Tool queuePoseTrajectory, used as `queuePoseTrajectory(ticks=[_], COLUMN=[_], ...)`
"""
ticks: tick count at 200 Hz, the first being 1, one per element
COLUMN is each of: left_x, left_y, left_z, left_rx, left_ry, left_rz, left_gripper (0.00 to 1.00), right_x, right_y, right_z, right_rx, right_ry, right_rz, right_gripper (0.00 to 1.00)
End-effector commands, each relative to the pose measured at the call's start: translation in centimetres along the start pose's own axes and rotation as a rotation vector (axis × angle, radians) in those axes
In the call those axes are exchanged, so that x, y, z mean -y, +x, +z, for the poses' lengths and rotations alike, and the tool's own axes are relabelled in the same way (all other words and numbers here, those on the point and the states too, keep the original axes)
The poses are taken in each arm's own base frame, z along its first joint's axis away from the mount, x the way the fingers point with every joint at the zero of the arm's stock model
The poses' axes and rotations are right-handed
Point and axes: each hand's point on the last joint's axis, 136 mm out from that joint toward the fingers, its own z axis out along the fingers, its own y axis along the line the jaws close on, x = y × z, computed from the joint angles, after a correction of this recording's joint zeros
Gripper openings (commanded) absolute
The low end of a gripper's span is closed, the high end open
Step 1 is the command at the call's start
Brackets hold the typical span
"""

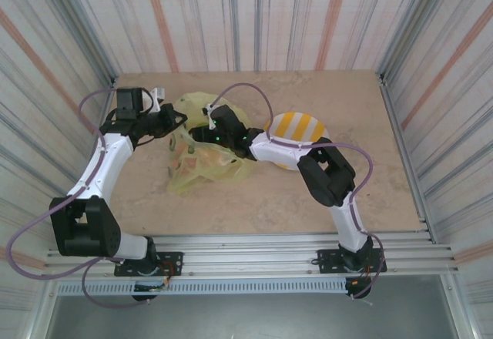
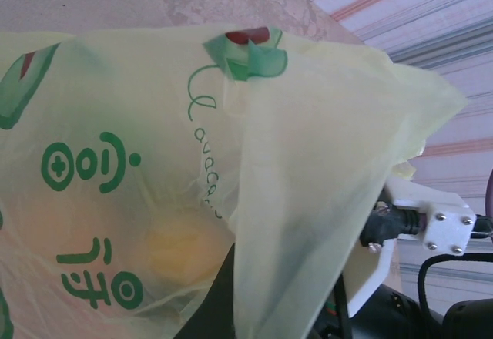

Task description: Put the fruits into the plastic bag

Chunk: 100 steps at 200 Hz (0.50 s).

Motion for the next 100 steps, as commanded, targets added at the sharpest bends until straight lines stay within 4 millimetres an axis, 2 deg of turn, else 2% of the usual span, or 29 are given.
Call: queuePoseTrajectory(ticks=[1, 29, 65, 100], left_x=[0.9, 0.8, 0.6, 0.5], left_y=[0.0, 0.1, 0.1, 0.1], left_z=[-0.6, -0.5, -0.4, -0.4], left_rx=[0.011, 0.008, 0.007, 0.007], left_ry=[0.031, 0.029, 0.025, 0.022], left_rz=[0.013, 0.010, 0.009, 0.008], left_gripper=[0.00, 0.00, 0.00, 0.00], right_x=[0.1, 1.1, 1.5, 1.2], right_y=[-2.2, -2.1, -2.0, -0.5], right_z=[-2.5, -3.1, -4.2, -6.1], right_rx=[0.046, 0.043, 0.035, -0.016], right_ry=[0.008, 0.026, 0.038, 0.025], right_rz=[-0.023, -0.018, -0.025, -0.058], right_gripper=[0.95, 0.97, 0.98, 0.97])
